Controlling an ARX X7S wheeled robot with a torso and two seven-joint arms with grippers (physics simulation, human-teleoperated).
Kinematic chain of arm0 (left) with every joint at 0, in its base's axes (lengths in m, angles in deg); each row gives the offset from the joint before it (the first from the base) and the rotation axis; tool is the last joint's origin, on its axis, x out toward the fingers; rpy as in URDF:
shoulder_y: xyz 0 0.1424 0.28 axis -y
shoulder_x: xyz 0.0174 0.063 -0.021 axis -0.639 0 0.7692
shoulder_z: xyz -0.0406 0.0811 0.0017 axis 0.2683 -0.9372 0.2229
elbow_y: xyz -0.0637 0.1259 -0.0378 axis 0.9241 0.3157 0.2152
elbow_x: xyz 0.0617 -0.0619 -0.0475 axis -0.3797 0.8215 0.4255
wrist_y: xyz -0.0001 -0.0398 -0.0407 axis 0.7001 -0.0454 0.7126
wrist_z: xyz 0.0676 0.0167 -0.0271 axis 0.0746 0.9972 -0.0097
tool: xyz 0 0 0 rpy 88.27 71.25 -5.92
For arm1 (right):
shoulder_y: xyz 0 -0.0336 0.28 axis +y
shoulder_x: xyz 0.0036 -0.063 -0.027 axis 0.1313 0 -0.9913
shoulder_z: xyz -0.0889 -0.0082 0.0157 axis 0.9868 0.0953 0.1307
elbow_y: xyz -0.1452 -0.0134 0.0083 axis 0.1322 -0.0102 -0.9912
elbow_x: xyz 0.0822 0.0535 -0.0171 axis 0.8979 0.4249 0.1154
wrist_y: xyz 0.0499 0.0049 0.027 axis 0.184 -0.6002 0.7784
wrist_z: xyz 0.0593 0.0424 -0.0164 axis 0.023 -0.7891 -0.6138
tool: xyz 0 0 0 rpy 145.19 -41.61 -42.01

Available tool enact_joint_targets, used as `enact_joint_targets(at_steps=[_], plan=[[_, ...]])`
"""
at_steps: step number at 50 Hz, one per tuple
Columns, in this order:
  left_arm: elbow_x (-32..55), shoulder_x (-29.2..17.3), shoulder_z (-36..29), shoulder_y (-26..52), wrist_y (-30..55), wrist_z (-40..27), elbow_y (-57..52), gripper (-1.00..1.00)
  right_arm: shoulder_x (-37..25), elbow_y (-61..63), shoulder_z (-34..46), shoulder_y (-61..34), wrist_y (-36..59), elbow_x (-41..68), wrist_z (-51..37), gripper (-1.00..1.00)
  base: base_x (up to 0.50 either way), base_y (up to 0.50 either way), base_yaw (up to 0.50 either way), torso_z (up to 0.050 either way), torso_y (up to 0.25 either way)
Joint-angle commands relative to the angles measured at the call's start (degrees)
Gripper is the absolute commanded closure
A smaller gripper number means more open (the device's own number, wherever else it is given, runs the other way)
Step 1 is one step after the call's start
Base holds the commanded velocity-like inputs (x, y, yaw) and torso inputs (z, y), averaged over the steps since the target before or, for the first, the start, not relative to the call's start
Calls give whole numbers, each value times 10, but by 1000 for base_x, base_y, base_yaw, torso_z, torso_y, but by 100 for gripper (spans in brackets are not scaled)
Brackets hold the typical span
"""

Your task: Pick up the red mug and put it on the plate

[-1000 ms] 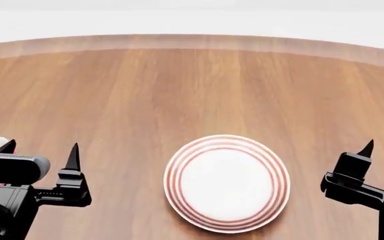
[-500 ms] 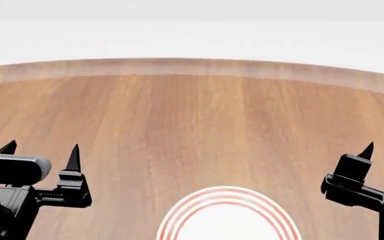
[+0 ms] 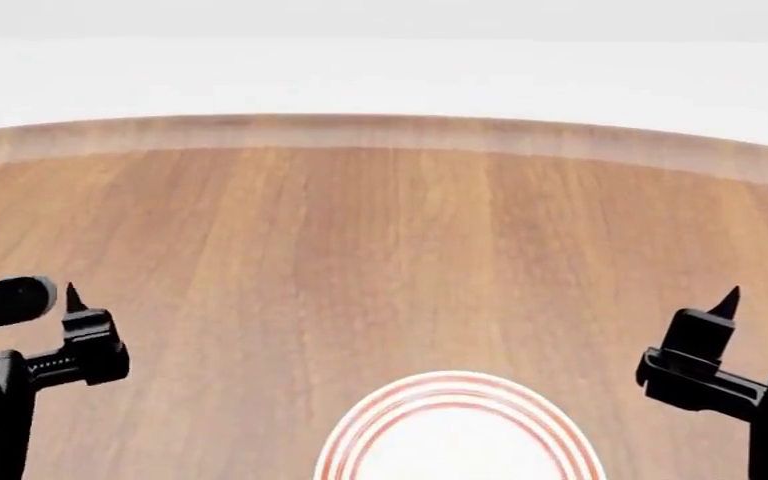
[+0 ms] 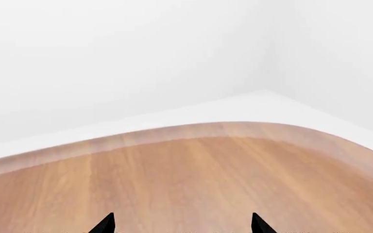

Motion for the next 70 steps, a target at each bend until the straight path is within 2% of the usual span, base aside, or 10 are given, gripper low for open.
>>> enact_joint_targets(at_steps=[1,7,19,26,29,34,40,56,70], plan=[[-51,55,82,60,13,-219,104,-100,1,-14,8,2,-12,-1,1,-100,0,0,0,0,0],[-28,52,94,79,6,-310,147,-100,1,-23,13,3,-20,-2,1,-100,0,0,0,0,0],[14,39,88,86,15,-311,166,-100,2,-35,20,2,-29,-2,0,-100,0,0,0,0,0],[44,36,99,106,50,-312,203,-100,2,-42,22,6,-37,-3,1,-100,0,0,0,0,0],[65,35,105,124,76,-299,249,-100,3,-49,25,5,-43,-4,1,-100,0,0,0,0,0],[74,32,107,142,74,-295,305,-100,3,-56,26,7,-49,-4,3,-100,0,0,0,0,0],[86,29,102,149,84,-285,330,-100,4,-61,29,11,-58,-5,3,-100,0,0,0,0,0],[101,21,95,173,67,-272,400,-100,3,-71,31,13,-66,-2,4,-100,0,0,0,0,0],[90,14,89,222,-8,-259,540,-100,3,-82,31,17,-78,0,6,-100,0,0,0,0,0]])
